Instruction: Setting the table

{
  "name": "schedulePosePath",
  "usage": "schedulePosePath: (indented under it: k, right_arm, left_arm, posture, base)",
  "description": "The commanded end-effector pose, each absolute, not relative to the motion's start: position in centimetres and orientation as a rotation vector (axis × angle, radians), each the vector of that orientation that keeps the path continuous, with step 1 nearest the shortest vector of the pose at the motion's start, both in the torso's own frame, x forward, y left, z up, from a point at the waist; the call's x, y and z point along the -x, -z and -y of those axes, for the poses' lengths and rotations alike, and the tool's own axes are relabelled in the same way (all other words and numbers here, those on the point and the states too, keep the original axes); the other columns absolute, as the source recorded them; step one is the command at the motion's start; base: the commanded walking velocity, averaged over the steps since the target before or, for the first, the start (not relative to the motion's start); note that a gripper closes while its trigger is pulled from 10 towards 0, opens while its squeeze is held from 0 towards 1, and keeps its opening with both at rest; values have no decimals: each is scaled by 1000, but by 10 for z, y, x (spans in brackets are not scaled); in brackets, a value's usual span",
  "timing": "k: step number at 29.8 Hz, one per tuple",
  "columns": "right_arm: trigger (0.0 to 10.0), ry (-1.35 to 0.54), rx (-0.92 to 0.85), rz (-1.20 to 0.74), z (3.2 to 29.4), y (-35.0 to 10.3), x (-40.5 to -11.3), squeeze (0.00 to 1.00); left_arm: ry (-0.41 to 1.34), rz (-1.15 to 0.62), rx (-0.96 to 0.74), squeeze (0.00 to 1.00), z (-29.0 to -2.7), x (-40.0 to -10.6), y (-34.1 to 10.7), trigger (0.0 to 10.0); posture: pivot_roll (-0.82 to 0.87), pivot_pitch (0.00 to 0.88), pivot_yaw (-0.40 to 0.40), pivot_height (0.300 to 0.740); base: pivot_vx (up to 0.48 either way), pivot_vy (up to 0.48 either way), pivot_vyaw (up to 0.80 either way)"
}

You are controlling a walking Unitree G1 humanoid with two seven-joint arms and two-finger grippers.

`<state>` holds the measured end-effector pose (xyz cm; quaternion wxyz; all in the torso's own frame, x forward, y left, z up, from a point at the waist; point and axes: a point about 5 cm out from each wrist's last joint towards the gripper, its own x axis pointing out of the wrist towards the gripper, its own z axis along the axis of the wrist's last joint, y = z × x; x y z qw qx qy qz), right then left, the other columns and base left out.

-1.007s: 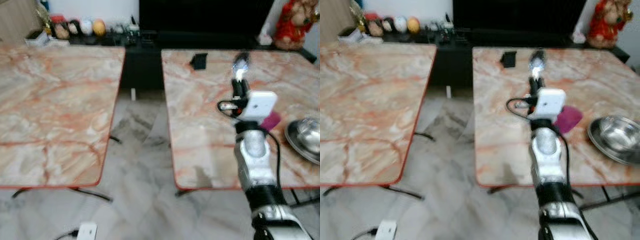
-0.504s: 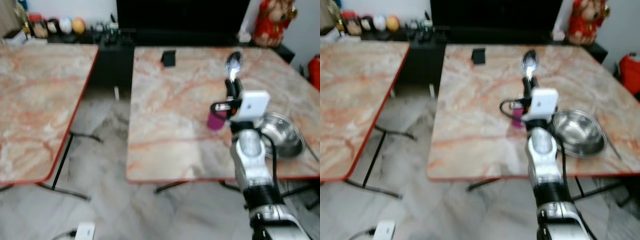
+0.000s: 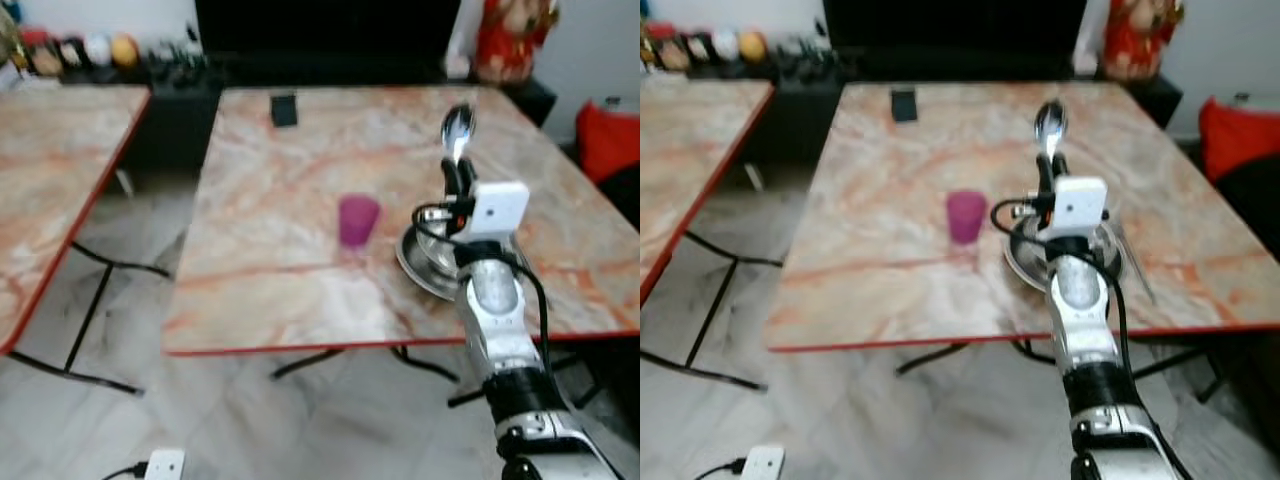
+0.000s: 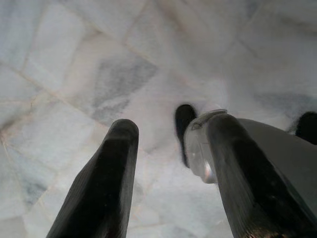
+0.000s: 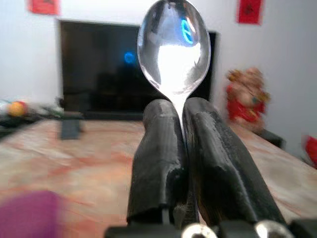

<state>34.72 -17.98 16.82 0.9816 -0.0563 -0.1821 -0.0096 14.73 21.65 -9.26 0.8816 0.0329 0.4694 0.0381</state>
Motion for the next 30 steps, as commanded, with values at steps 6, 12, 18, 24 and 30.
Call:
schedulePosePath:
  k: [6, 12, 18, 24, 30]
  right_arm:
    - [10000, 35, 98, 385, 179, -176, -350, 0]
    - [10000, 34, 97, 380, 178, -175, -350, 0]
    - [10000, 32, 93, 374, 176, -174, -350, 0]
    - [10000, 37, 95, 370, 178, -174, -350, 0]
    - [10000, 43, 97, 371, 179, -175, -352, 0]
  left_arm:
    - [-104, -994, -61, 0, -218, -142, 95, 10000]
    - [-108, -994, -64, 0, -219, -142, 94, 10000]
    - [-116, -992, -57, 0, -219, -143, 94, 10000]
    - [-118, -990, -53, 0, -219, -143, 94, 10000]
    - [-122, -983, -48, 0, -219, -143, 94, 10000]
  posture:
    - [-37, 0, -15, 740]
    - [-33, 0, -14, 740]
    - [-34, 0, -12, 740]
    - [-33, 0, -11, 740]
    - [-33, 0, -13, 740]
  base:
    - [0, -322, 0]
    - [0, -310, 0]
    - [0, 0, 0]
    - [0, 0, 0]
    - [0, 0, 0]
